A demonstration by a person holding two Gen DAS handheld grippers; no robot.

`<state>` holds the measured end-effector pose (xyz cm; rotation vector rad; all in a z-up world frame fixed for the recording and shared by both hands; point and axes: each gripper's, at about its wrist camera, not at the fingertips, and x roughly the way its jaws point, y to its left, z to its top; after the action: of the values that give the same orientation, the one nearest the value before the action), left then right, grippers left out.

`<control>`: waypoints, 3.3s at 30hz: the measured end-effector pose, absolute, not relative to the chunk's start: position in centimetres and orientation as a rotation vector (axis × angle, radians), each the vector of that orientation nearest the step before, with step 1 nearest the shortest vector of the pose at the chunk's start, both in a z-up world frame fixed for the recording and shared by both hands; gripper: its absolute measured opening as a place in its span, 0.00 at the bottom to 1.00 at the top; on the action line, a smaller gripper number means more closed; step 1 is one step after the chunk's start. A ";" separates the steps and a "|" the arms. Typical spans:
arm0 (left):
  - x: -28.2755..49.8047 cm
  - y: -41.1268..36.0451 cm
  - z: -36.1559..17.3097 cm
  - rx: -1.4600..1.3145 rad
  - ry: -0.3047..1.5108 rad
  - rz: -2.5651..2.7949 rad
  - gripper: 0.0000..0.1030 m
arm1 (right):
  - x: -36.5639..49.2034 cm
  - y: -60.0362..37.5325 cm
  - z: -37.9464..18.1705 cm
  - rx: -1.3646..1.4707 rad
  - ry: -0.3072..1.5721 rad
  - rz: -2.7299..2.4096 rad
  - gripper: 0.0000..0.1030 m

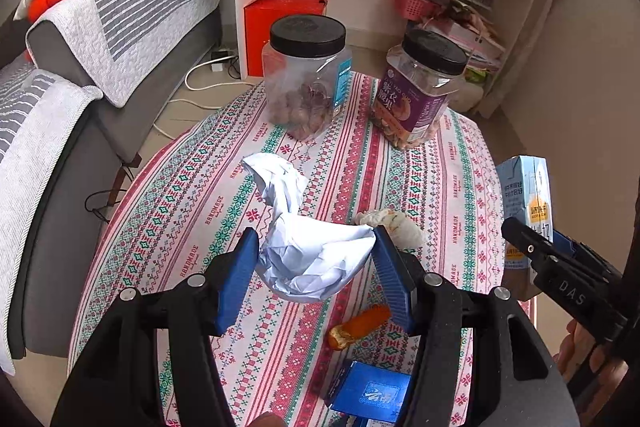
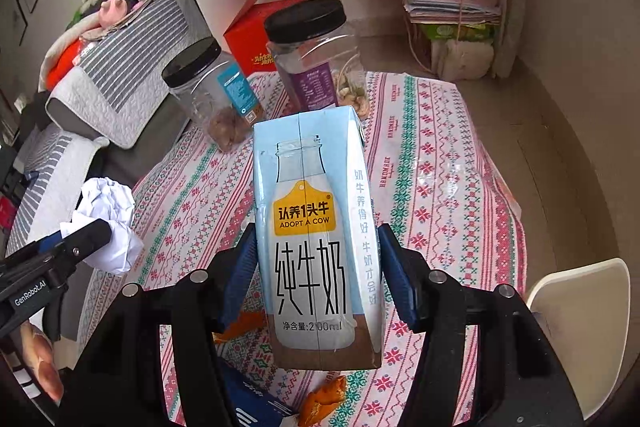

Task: Collect trash
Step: 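Grasp the crumpled white paper ball with the left gripper while the right grasps the milk carton, then carry the milk carton into the white bin and open the right gripper while the left carries the paper ball, then drop the crumpled paper ball into the white bin with the left gripper, then reach the left gripper to the orange wrapper on the table and grasp it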

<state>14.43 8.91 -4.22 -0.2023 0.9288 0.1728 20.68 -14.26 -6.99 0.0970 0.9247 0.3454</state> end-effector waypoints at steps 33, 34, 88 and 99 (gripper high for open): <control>13.2 -1.3 -3.8 -0.109 0.836 -0.010 0.56 | 14.5 -35.8 -1.6 0.212 0.741 -0.151 0.55; 13.2 -1.9 -3.8 -0.104 0.835 -0.020 0.56 | 14.1 -36.4 -1.5 0.212 0.740 -0.166 0.55; 14.0 -17.7 -7.3 0.119 1.032 -0.274 0.69 | 10.0 -39.3 -0.6 0.181 0.722 -0.295 0.93; 16.3 -7.7 -10.9 0.209 1.160 -0.162 0.72 | 14.3 -30.0 -2.7 0.044 0.822 -0.131 0.93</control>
<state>16.26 -7.73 -10.86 0.2092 1.1596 -0.1620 14.30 -30.01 -2.66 0.0437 0.8221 -0.1310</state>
